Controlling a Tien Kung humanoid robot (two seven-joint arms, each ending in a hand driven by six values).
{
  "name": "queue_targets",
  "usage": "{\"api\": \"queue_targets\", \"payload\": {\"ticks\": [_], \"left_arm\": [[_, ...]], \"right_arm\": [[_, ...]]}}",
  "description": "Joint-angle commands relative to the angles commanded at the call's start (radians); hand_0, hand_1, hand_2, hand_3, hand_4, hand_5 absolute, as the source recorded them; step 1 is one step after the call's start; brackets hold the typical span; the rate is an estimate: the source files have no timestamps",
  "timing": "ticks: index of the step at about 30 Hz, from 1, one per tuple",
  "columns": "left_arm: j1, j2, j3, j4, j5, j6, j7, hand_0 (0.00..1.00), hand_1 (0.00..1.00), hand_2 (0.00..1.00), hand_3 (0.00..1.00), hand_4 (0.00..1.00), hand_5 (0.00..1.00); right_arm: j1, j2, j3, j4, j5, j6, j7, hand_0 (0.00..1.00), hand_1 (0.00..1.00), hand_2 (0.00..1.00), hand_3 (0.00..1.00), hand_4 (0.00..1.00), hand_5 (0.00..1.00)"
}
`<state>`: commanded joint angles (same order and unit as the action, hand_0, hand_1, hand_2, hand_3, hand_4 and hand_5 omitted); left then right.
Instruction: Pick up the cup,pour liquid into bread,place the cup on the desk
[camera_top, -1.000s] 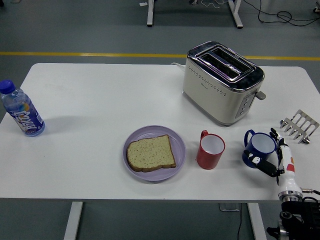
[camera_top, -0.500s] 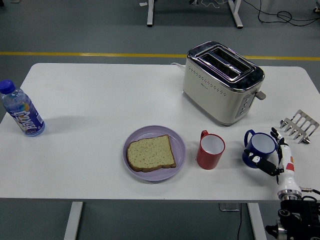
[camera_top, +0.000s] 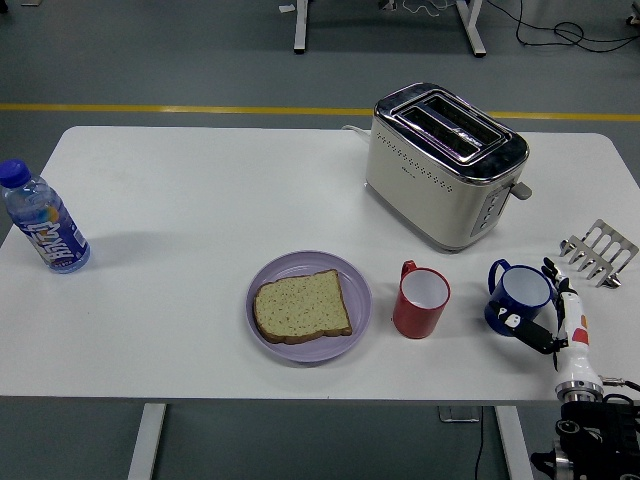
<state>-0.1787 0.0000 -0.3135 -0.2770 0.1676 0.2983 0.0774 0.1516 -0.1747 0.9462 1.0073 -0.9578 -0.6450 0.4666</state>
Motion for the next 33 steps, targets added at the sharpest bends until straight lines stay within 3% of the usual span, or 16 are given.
{"api": "queue_targets", "payload": {"ticks": [16, 17, 22, 23, 33], "left_arm": [[-0.004, 0.000, 0.007, 0.000, -0.012, 0.000, -0.004, 0.682, 0.683, 0.699, 0.543, 0.254, 0.998], [-0.004, 0.000, 0.007, 0.000, -0.012, 0.000, -0.004, 0.683, 0.683, 0.699, 0.543, 0.255, 0.998], [-0.005, 0.000, 0.007, -0.001, -0.012, 0.000, -0.004, 0.683, 0.683, 0.699, 0.543, 0.255, 0.998], [-0.006, 0.000, 0.008, -0.001, -0.013, 0.000, -0.005, 0.682, 0.683, 0.699, 0.543, 0.256, 0.998], [-0.008, 0.000, 0.009, -0.001, -0.015, 0.000, -0.004, 0.683, 0.683, 0.699, 0.543, 0.255, 0.998]], "right_arm": [[0.019, 0.004, -0.007, -0.019, 0.023, 0.000, 0.013, 0.904, 0.777, 0.867, 0.866, 0.998, 0.092], [0.019, 0.004, -0.007, -0.019, 0.024, 0.000, 0.014, 0.872, 0.754, 0.819, 0.843, 0.998, 0.093], [0.022, 0.005, -0.009, -0.023, 0.033, 0.000, 0.018, 0.872, 0.754, 0.819, 0.843, 0.998, 0.093], [0.023, 0.005, -0.010, -0.025, 0.035, 0.000, 0.019, 0.852, 0.689, 0.753, 0.788, 0.993, 0.090], [0.027, 0.006, -0.012, -0.031, 0.047, 0.000, 0.019, 0.835, 0.647, 0.702, 0.743, 0.984, 0.089]]}}
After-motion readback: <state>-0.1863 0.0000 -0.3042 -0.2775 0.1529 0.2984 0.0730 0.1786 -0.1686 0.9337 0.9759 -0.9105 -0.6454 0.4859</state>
